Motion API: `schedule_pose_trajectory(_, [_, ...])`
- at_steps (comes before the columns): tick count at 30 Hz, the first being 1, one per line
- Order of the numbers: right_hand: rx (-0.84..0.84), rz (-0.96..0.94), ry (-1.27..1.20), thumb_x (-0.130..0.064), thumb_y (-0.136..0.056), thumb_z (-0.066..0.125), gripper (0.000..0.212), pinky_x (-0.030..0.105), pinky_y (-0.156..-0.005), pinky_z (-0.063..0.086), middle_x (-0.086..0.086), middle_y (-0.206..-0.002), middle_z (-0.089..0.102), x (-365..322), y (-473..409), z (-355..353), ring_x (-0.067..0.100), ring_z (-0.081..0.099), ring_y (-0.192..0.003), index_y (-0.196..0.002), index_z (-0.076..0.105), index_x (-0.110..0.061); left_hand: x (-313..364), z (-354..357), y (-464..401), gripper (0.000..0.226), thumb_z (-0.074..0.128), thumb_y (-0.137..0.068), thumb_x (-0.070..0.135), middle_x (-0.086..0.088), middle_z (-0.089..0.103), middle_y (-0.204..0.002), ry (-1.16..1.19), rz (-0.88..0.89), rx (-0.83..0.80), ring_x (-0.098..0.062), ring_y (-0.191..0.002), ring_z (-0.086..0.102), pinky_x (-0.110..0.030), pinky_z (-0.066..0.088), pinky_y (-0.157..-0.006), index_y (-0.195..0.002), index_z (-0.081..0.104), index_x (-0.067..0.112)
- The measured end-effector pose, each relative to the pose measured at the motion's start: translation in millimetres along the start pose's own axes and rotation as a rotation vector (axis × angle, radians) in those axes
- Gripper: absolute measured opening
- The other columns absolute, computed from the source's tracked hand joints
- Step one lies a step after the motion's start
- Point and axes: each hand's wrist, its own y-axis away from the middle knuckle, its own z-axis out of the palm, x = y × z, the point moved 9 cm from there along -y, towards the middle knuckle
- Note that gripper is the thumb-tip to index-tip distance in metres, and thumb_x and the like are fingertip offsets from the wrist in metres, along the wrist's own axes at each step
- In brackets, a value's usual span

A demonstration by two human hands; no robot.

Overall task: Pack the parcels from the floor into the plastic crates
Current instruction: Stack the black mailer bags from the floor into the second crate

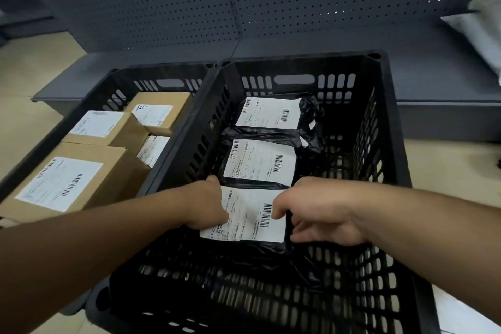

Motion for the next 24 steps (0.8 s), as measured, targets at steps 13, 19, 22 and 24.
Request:
schedule_pose_trajectory(13, [-0.038,0.020,0.085,0.002,-0.093,0.058,0.027,0.038,-0.108,0.049,-0.005,-0.103,0.043,-6.1,-14.6,30.5,0.017,0.041,-0.110,-0.108,0.053,-0.020,29.6,-1.3,1.9,0.046,0.055,-0.094,0.018,-0.016,0.036,-0.129,-0.477,0.118,0.307,-0.025,-0.099,0.046,-0.030,0.045,-0.085,-0.134,0.039,0.003])
schedule_pose_trajectory(19, [-0.040,0.020,0.146,-0.003,-0.093,0.058,0.021,0.032,-0.095,0.050,-0.006,-0.089,0.041,-6.4,-14.1,28.5,0.019,0.040,-0.099,-0.097,0.051,-0.022,44.4,6.5,-5.9,0.054,0.070,-0.086,0.043,-0.008,0.045,-0.125,-0.230,0.258,0.246,-0.029,-0.109,0.051,-0.035,0.043,-0.085,-0.121,0.039,0.016])
schedule_pose_trajectory(22, [-0.018,-0.012,0.256,-0.012,-0.094,0.059,0.012,0.029,-0.081,0.048,-0.004,-0.090,0.044,-11.9,-6.0,22.8,0.019,0.045,-0.091,-0.094,0.051,-0.022,46.1,6.8,-8.6,0.055,0.068,-0.087,0.049,-0.008,0.044,-0.125,-0.246,0.239,0.224,-0.030,-0.112,0.050,-0.039,0.045,-0.088,-0.122,0.040,0.017])
schedule_pose_trajectory(24, [0.008,-0.072,0.427,-0.020,-0.097,0.056,0.013,0.026,-0.066,0.044,-0.002,-0.087,0.048,-22.5,2.9,15.8,0.017,0.047,-0.078,-0.085,0.050,-0.020,47.0,1.9,-9.1,0.053,0.065,-0.088,0.048,-0.008,0.045,-0.124,-0.256,0.226,0.202,-0.030,-0.112,0.051,-0.041,0.048,-0.090,-0.123,0.042,0.016])
